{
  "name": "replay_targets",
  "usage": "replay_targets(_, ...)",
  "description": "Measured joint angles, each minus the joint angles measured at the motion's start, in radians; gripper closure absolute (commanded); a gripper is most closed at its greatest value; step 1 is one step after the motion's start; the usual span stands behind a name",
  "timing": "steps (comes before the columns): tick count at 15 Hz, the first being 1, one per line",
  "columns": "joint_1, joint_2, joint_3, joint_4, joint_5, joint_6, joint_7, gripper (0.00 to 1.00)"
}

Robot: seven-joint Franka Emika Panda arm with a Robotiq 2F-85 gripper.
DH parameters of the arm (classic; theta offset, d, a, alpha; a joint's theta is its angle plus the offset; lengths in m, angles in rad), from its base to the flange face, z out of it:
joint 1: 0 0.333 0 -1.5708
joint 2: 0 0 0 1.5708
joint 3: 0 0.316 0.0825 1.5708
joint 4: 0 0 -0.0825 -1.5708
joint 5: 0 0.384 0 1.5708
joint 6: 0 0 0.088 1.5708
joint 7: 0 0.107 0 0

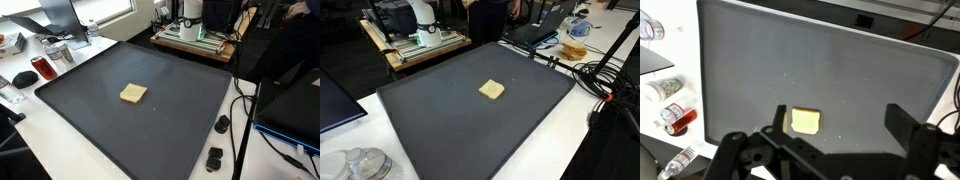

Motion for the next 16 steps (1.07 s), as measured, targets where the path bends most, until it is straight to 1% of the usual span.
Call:
replay_targets(8,0.000,-0.001,0.000,0.001,0.000,0.000,0.001,0.00)
replay_targets(10,0.015,0.002,-0.001,0.001,0.008,0.006,-0.001,0.00)
replay_targets(12,0.060,0.008,-0.001,0.002,0.038,0.033,-0.012,0.00)
replay_targets(16,0.183,0.023,0.003,0.007,0.130,0.125,-0.055,0.00)
